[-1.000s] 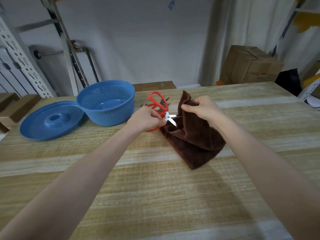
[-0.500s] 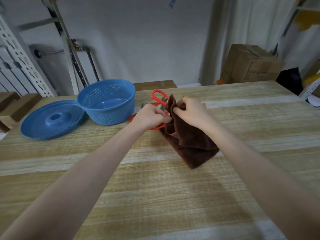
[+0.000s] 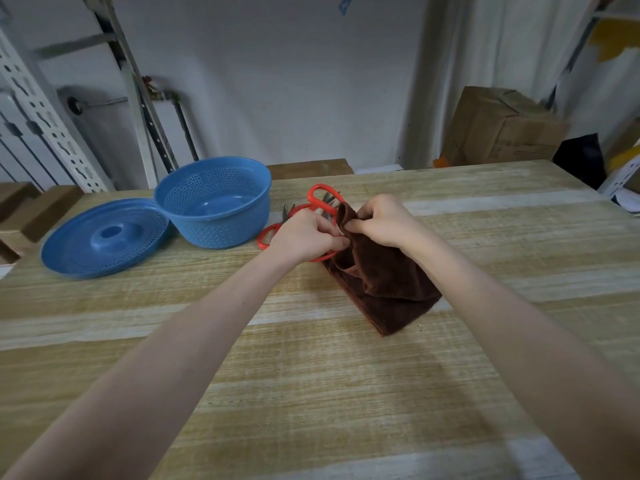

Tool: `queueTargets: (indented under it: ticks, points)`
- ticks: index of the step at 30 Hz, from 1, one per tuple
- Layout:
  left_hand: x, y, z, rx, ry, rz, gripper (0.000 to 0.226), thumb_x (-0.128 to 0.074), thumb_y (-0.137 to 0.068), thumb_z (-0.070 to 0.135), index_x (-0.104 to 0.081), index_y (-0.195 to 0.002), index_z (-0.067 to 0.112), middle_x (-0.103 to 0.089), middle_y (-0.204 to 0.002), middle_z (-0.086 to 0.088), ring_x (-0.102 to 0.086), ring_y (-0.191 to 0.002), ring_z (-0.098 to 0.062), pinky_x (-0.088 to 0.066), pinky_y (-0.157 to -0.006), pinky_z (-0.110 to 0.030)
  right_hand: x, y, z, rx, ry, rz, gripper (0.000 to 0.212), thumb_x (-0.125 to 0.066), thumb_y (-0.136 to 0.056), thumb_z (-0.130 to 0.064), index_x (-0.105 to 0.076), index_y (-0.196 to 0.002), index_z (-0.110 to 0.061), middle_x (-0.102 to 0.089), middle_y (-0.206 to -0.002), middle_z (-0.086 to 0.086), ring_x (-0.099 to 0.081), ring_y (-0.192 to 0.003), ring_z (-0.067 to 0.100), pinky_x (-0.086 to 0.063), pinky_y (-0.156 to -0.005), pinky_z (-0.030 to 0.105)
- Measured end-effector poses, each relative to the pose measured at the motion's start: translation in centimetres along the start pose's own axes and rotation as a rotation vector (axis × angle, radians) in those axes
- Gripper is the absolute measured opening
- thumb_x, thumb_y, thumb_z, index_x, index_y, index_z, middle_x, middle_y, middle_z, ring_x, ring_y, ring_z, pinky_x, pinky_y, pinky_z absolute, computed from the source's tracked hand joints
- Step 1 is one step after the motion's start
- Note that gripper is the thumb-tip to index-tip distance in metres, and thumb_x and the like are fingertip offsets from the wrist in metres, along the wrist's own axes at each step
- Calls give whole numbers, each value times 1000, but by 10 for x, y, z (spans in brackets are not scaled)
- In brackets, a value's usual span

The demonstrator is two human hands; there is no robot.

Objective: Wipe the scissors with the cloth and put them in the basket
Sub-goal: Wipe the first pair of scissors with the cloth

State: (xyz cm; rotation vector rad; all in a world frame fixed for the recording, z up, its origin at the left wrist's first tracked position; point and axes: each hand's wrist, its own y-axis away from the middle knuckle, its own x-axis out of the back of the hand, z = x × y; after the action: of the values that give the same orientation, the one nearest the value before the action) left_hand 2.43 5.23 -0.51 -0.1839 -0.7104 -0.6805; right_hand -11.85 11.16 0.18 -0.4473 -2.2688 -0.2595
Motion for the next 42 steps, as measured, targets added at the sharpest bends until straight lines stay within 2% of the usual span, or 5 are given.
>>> queueTargets:
  ticks: [10,20,26,33,42]
  points:
    - [5,4,-2,50,33,-66,6,-77,-79,29,-77,-74,25,-70,-79,9,-62,-88,-11,-49,-91,-32,7,3,6,-5,-144,-131,22,-66,-91,-24,-74,-90,-3,-72,-89,15,-66,-80,20,-50,-79,33]
    - [15,3,-4,68,57,-50,9,-75,-81,24,-75,-73,27,-68,-115,4,-48,-125,-15,-32,-112,-39,7,1,12,14,-357,494,31,-52,-98,-31,-68,-76,-17,-64,-68,-2,-59,-68,16,-44,-63,30]
    - [16,4,2,17,17,-111,10,-75,-82,23,-76,-72,23,-65,-74,15,-58,-89,-7,-43,-97,-33,-14,5,14,73,-115,357,44,-53,-98,-33,-55,-59,-12,-49,-53,0,-46,-53,18,-35,-57,32]
    - [13,2,0,4,1,-94,8,-75,-81,25,-77,-74,21,-66,-69,11,-58,-81,-8,-47,-93,-34,-6,12,7,33,-83,69,32,-67,-88,-41,-68,-105,-14,-69,-109,0,-62,-105,18,-49,-94,39]
    - [10,1,7,-70,-37,-72,15,-75,-80,23,-74,-65,19,-57,-54,12,-48,-53,-2,-41,-63,-22,-2,12,-1,-43,-224,-67,19,-72,-85,-27,-72,-92,-10,-72,-87,4,-68,-84,19,-55,-86,38]
